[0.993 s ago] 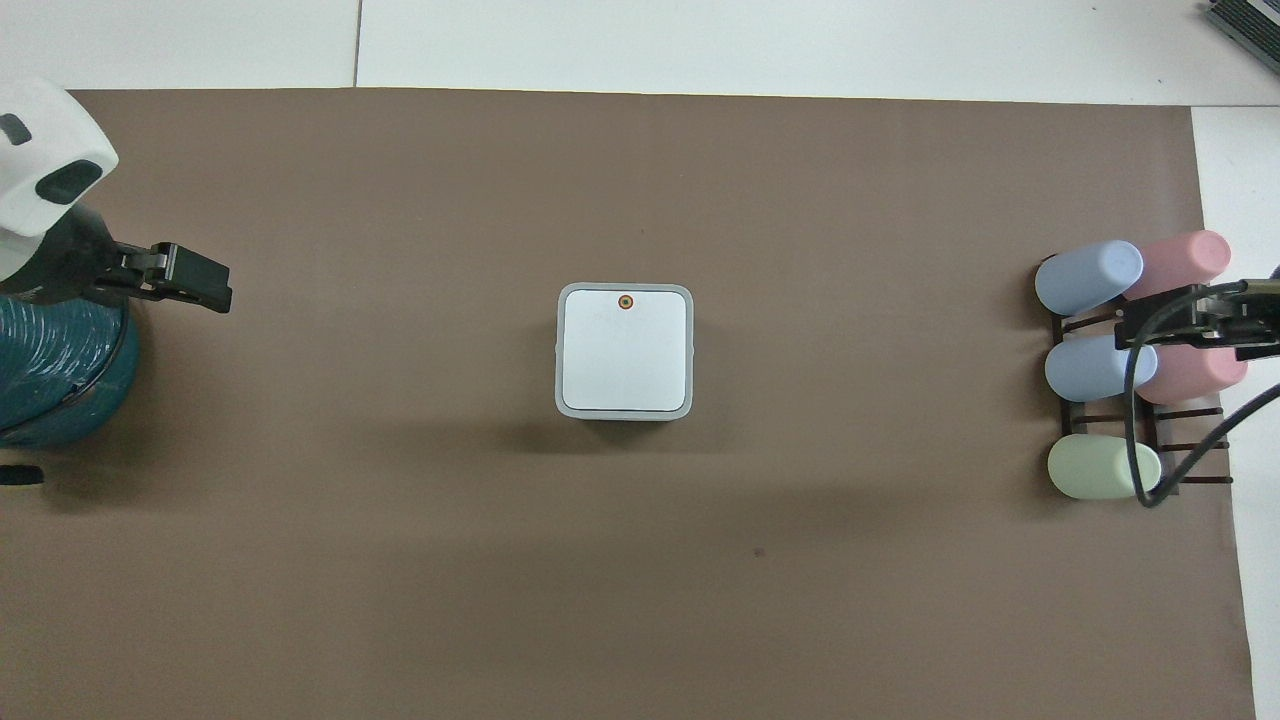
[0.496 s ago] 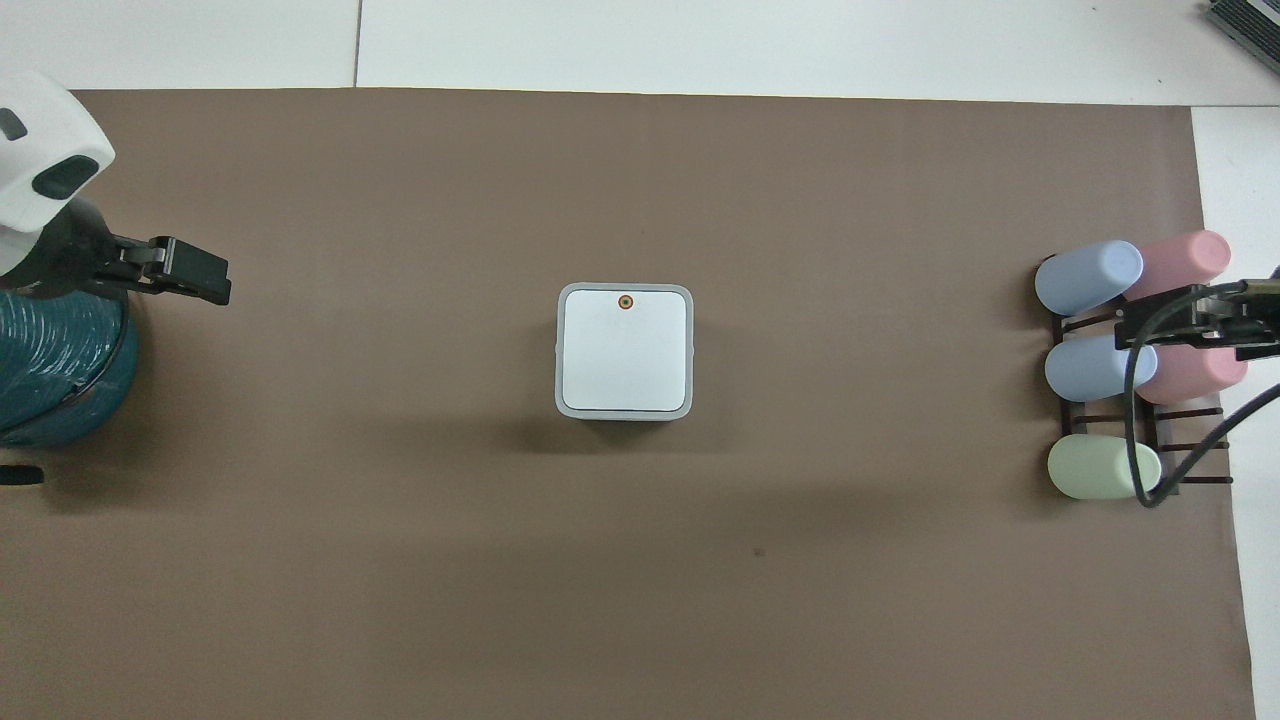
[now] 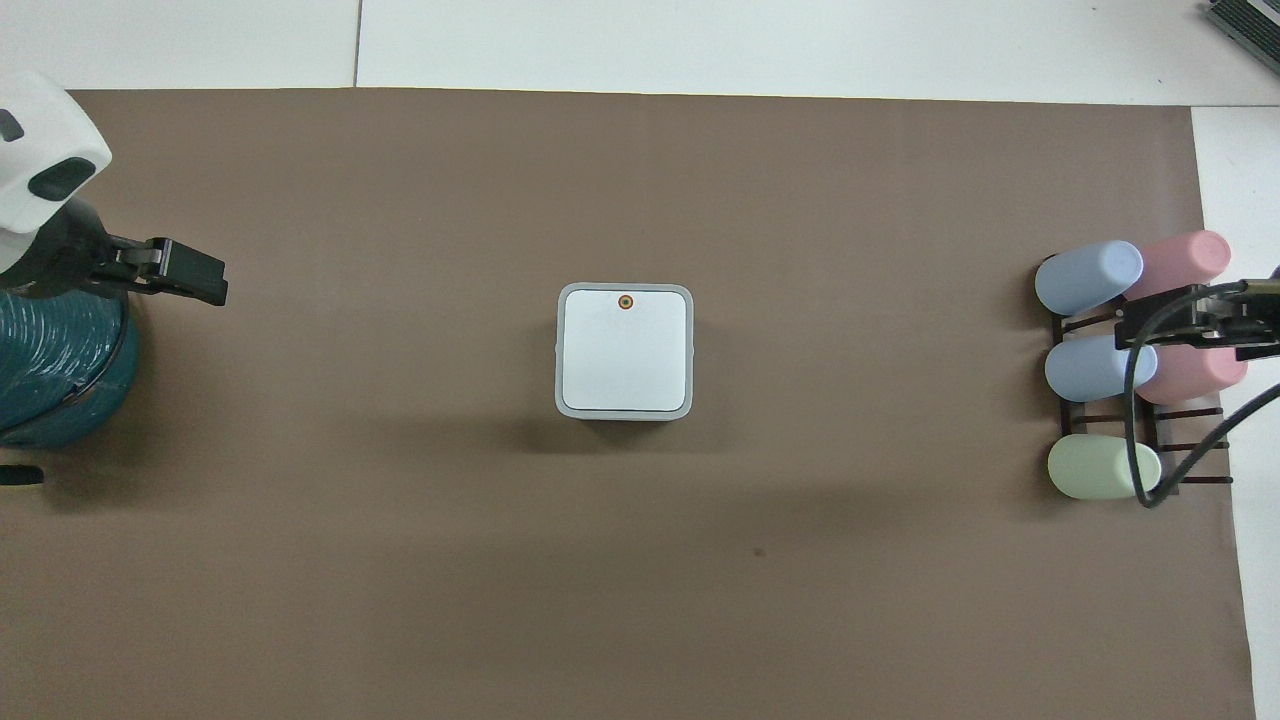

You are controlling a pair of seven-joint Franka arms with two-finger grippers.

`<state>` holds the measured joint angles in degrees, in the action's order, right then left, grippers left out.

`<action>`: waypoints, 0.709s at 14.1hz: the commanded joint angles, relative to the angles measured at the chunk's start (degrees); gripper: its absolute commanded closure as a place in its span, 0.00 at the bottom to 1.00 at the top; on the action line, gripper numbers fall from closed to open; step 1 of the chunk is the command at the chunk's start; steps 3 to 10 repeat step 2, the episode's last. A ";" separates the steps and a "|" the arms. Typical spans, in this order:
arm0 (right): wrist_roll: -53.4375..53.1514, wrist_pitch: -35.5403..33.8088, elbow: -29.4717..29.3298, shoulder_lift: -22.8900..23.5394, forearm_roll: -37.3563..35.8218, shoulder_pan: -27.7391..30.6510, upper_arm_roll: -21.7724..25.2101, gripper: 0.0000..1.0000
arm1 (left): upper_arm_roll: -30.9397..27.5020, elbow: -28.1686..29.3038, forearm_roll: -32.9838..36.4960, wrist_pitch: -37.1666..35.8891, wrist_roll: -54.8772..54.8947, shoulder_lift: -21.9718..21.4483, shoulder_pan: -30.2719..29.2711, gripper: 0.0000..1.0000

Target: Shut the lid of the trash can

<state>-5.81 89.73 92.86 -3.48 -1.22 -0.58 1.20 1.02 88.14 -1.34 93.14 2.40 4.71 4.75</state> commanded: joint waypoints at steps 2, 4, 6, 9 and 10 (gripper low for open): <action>1.15 0.27 1.18 -1.17 -0.19 0.23 -0.24 0.00 | 0.21 1.68 2.14 0.99 0.77 -1.28 0.26 0.00; 1.15 0.27 1.18 -1.17 -0.19 0.23 -0.24 0.00 | 0.21 1.68 2.14 0.99 0.77 -1.28 0.26 0.00; 1.15 0.27 1.18 -1.17 -0.19 0.23 -0.24 0.00 | 0.21 1.68 2.14 0.99 0.77 -1.28 0.26 0.00; 1.15 0.27 1.18 -1.17 -0.19 0.23 -0.24 0.00 | 0.21 1.68 2.14 0.99 0.77 -1.28 0.26 0.00; 1.15 0.27 1.18 -1.17 -0.19 0.23 -0.24 0.00 | 0.21 1.68 2.14 0.99 0.77 -1.28 0.26 0.00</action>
